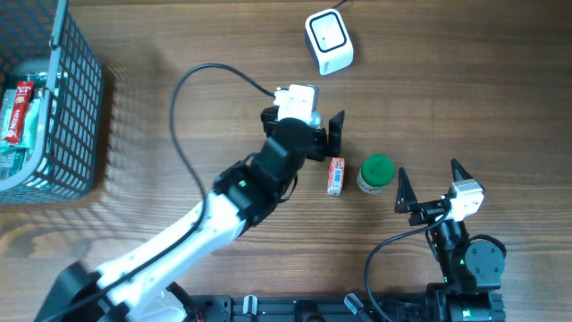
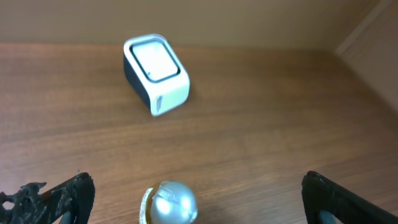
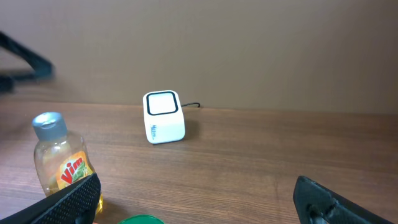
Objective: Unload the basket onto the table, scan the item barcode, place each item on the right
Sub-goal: 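Set the Vim bottle on the table and release it, then move the left gripper back into the grey basket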
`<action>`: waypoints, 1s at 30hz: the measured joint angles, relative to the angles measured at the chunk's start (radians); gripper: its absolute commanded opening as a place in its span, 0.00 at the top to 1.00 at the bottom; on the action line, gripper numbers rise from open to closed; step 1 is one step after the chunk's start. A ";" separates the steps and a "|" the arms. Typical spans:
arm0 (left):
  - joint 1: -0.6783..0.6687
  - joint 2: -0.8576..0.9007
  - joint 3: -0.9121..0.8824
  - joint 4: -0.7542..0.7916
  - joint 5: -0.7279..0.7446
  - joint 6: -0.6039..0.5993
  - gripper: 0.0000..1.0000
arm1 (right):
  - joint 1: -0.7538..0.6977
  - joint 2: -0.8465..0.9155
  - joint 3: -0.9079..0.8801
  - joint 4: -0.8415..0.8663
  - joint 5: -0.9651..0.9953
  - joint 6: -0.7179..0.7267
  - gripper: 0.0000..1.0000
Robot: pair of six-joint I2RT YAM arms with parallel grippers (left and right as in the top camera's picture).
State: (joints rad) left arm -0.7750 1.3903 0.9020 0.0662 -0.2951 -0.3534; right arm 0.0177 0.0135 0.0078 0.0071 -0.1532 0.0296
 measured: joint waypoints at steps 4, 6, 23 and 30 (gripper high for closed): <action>0.018 -0.098 0.048 -0.215 0.001 0.000 0.00 | 0.000 0.000 0.000 0.000 0.000 0.000 0.00; 0.046 -0.119 0.112 -0.373 -0.001 0.000 0.00 | 0.000 0.000 0.000 0.000 0.000 0.000 0.00; 0.384 -0.124 0.650 -1.201 0.077 0.064 0.05 | 0.000 0.000 0.000 0.000 0.000 0.000 0.00; 0.669 -0.023 1.128 -1.358 0.110 0.151 0.00 | 0.000 0.000 0.000 0.000 0.000 0.000 0.00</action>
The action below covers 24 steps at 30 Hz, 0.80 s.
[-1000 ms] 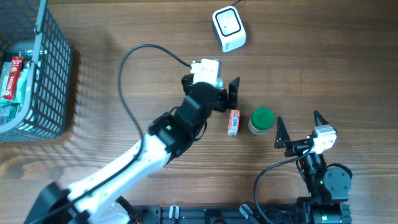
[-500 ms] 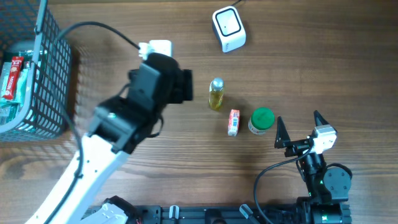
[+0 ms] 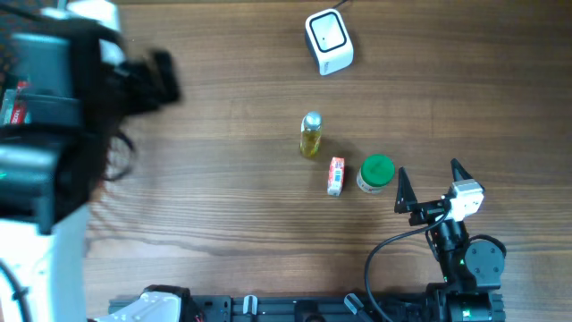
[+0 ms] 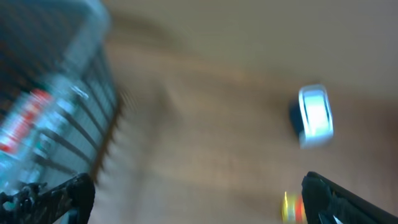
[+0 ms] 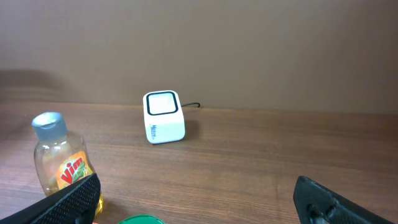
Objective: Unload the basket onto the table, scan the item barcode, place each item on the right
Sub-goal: 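Move the left gripper back into the grey basket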
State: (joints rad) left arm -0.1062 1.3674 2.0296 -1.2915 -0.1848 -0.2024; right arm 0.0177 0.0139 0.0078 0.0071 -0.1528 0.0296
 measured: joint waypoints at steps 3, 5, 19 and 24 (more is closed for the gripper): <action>0.103 0.023 0.091 0.088 -0.001 0.012 0.00 | 0.000 0.000 0.000 0.000 0.000 0.000 0.00; 0.202 0.027 0.117 0.221 0.002 0.019 0.00 | 0.000 0.000 0.000 0.000 0.000 0.000 0.00; 0.527 0.089 0.123 0.492 0.003 0.026 0.00 | 0.000 0.000 0.000 0.000 0.000 0.000 0.00; 0.627 0.194 0.124 0.459 0.003 0.026 0.00 | 0.000 0.000 0.000 0.000 0.000 0.000 0.00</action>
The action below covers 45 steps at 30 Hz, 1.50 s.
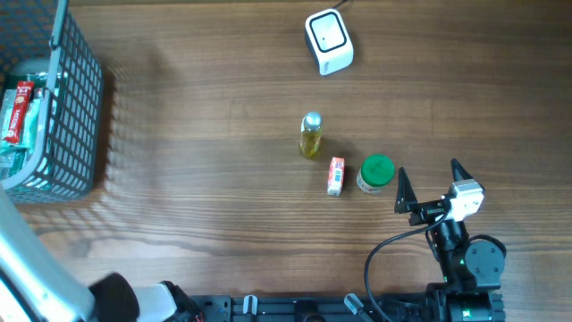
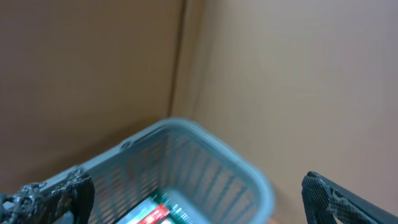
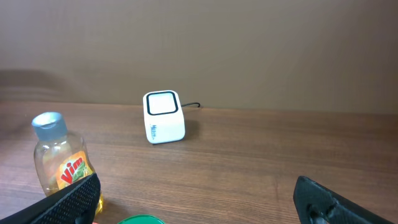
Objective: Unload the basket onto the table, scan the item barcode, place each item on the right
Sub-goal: 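Move the left gripper back into the grey basket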
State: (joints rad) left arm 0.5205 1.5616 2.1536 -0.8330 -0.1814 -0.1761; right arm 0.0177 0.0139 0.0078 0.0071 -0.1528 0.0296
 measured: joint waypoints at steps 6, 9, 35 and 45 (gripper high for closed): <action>0.075 0.085 -0.001 -0.182 -0.001 0.063 0.00 | 0.000 0.000 0.000 0.000 0.000 0.000 0.00; 0.103 0.122 0.000 -0.231 0.000 0.118 0.00 | 0.000 0.000 0.000 0.000 0.000 0.000 0.00; 0.164 0.645 0.000 -0.220 0.090 0.476 0.00 | 0.000 0.000 0.000 0.000 0.000 0.000 0.00; 0.196 0.740 0.000 -0.152 0.163 0.578 0.00 | 0.000 0.000 0.000 0.000 0.000 0.000 0.00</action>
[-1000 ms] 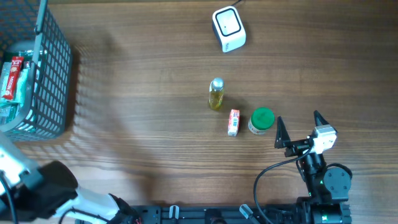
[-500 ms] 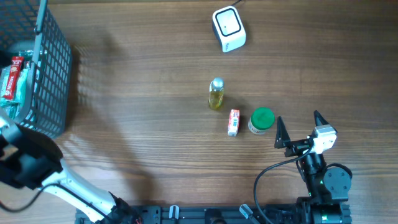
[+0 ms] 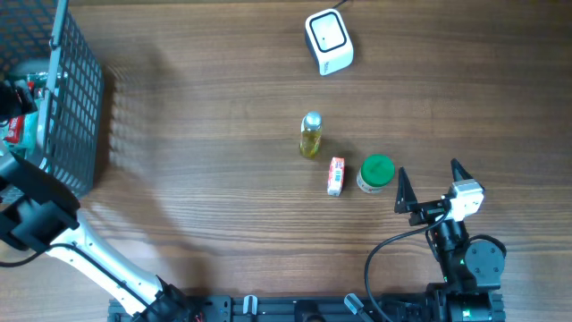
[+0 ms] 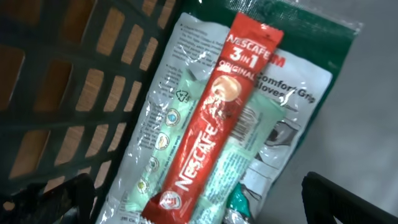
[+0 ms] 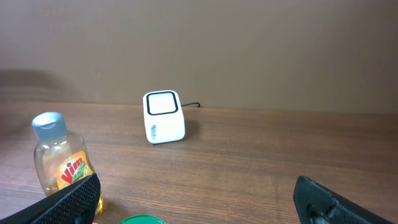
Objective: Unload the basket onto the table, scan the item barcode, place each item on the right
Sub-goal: 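Move the left gripper back into the grey basket, then grasp the coffee sachet and glove packs with the left gripper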
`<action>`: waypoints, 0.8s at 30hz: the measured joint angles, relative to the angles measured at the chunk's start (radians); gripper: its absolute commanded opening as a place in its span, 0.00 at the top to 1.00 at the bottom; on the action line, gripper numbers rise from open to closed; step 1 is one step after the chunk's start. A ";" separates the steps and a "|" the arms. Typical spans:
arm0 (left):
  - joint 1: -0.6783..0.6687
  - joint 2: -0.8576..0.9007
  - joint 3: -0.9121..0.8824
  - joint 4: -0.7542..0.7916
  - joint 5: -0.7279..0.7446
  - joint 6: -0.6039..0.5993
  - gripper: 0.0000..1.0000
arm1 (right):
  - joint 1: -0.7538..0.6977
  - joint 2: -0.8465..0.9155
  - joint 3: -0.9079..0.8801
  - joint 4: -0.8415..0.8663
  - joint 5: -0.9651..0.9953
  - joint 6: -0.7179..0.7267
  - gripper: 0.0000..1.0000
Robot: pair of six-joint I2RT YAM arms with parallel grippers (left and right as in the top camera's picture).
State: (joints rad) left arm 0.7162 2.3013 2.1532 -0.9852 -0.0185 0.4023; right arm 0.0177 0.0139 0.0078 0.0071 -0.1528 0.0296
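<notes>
My left gripper [image 4: 199, 208] is open inside the grey wire basket [image 3: 82, 107] at the table's far left. It hovers close over a red Nescafé 3in1 sachet [image 4: 217, 112], which lies on a pale green packet [image 4: 168, 130] and a dark green packet [image 4: 311, 68]. Nothing is between its fingers. The white scanner [image 3: 328, 40] sits at the back of the table and also shows as the scanner [image 5: 163, 116] in the right wrist view. My right gripper [image 3: 429, 174] rests open at the front right, holding nothing.
A small yellow dish-soap bottle [image 3: 310, 134] stands mid-table, with a little red box [image 3: 336, 175] and a green-lidded jar [image 3: 376, 173] just in front of it. The basket's dark mesh wall [image 4: 74, 93] rises left of the sachet.
My left gripper was facing the basket from outside, with the room's walls behind it. Now it is down inside the basket, close over the red sachet. The right arm has not moved.
At first my left gripper was open around the soap bottle mid-table. Then it was at the far left by the basket, and the bottle stood alone. Then it faced the basket, and now it is inside, over the sachet. The right arm stayed still.
</notes>
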 measured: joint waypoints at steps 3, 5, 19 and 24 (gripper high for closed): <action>0.016 0.026 0.000 0.001 0.058 0.063 0.00 | 0.000 0.000 0.000 0.000 0.000 0.000 0.00; 0.022 0.039 0.000 0.000 0.083 0.104 0.00 | 0.000 0.000 0.000 0.000 0.000 0.000 0.00; 0.027 0.043 -0.020 0.032 0.141 0.270 0.00 | 0.000 0.000 0.000 0.000 0.000 0.000 0.00; 0.027 0.043 -0.073 0.053 0.145 0.319 0.00 | 0.000 0.000 0.000 0.000 0.000 0.000 0.00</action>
State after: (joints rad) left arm 0.7437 2.3447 2.0800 -0.9325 0.1261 0.7208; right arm 0.0177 0.0139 0.0078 0.0071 -0.1528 0.0296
